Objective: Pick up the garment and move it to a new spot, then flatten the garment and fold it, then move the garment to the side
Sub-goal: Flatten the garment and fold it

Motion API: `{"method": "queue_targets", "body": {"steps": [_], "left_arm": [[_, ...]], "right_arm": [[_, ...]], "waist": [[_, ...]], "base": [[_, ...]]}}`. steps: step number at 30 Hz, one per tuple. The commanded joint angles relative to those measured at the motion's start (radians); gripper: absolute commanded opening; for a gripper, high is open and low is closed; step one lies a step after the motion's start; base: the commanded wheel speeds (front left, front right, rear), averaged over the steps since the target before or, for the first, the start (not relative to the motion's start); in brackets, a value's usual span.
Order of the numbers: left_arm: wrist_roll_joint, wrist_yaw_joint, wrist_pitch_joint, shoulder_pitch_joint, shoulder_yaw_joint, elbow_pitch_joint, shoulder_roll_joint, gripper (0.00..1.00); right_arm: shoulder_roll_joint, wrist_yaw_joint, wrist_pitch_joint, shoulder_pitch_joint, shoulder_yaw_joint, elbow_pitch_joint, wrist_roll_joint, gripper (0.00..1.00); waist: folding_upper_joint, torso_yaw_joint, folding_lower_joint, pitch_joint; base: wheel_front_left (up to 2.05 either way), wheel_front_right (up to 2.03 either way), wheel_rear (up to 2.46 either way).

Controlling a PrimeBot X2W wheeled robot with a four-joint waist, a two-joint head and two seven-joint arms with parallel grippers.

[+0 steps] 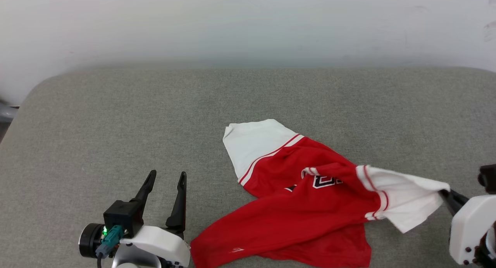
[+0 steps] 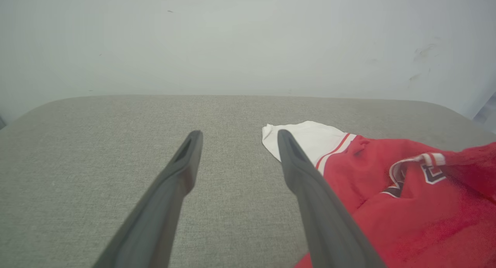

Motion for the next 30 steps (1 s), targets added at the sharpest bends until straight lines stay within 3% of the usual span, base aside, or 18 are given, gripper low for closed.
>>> {"method": "queue_targets", "body": {"steps": [1, 11, 18, 19, 20, 21, 30], "left_arm": [[0.0, 0.001, -0.002, 0.004, 0.001, 0.002, 0.0, 1.0], [-0.001, -0.003, 0.003, -0.033, 0.005, -0.001, 0.007, 1.0], [-0.003, -0.007, 0.002, -0.06, 0.011, 0.011, 0.005, 1.0], [-0.004, -0.007, 0.001, -0.06, 0.012, 0.012, 0.005, 1.0], [-0.004, -0.007, 0.001, -0.059, 0.012, 0.014, 0.005, 1.0], [-0.004, -0.006, 0.0, -0.06, 0.013, 0.017, 0.003, 1.0], [-0.009, -0.006, -0.002, -0.041, 0.015, 0.038, 0.002, 1.0]], "right_arm": [[0.01, -0.001, 0.001, -0.015, -0.019, 0.016, 0.003, 0.0], [0.029, -0.001, -0.056, -0.13, -0.274, 0.299, 0.001, 0.0], [0.061, -0.001, -0.19, -0.199, -0.347, 0.489, -0.013, 0.0], [0.067, -0.001, -0.213, -0.202, -0.348, 0.509, -0.014, 0.13], [0.071, -0.001, -0.236, -0.207, -0.347, 0.523, -0.013, 0.82], [0.074, -0.001, -0.266, -0.209, -0.347, 0.534, -0.016, 1.0], [0.125, -0.001, -0.482, -0.132, -0.335, 0.533, -0.029, 1.0]], "waist": [[0.0, 0.001, 0.0, 0.002], [0.0, 0.027, 0.0, 0.098], [0.0, 0.033, 0.0, 0.14], [0.0, 0.032, 0.0, 0.141], [0.0, 0.03, 0.0, 0.141], [0.0, 0.029, 0.0, 0.141], [0.0, 0.008, 0.0, 0.102]], "base": [[0.0, 0.0, 0.0], [0.0, 0.0, 0.0], [0.0, 0.0, 0.0], [0.0, 0.0, 0.0], [0.0, 0.0, 0.0], [0.0, 0.0, 0.0], [0.0, 0.0, 0.0]]}}
